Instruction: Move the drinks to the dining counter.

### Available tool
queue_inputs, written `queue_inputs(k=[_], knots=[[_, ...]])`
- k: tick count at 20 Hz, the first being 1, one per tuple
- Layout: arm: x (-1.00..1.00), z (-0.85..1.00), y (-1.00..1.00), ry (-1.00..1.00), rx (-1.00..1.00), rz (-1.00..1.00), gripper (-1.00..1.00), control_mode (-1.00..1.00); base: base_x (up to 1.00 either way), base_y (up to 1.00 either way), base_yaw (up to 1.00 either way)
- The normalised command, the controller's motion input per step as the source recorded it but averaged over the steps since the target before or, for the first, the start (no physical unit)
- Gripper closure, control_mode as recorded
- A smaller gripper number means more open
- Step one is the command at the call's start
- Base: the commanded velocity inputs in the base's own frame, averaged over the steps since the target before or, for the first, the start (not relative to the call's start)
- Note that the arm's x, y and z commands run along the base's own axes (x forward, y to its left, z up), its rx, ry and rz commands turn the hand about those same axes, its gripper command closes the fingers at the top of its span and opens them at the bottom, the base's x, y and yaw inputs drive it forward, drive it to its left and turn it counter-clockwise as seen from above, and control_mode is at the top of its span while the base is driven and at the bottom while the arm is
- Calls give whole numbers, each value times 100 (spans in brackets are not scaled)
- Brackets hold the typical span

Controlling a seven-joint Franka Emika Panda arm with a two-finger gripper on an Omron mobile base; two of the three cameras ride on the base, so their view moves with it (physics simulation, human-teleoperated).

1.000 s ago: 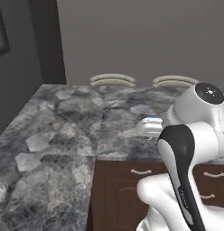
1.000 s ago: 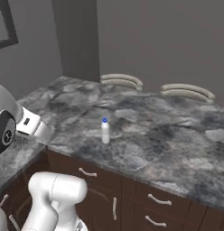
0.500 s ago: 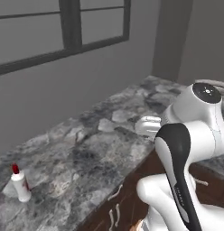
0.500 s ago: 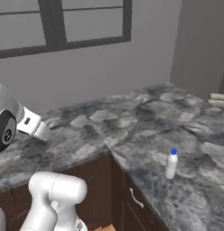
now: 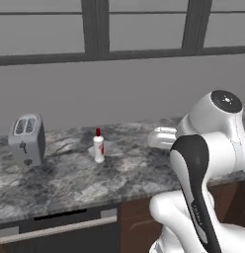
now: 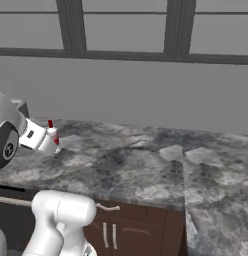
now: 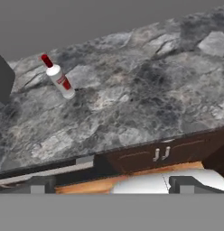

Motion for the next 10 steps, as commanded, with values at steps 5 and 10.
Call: queue_inputs(k=[5,10], knots=[[0,0,0,0,0,0,-100,100,93,6,55],[0,0,0,0,0,0,-100,100,100,10,12]])
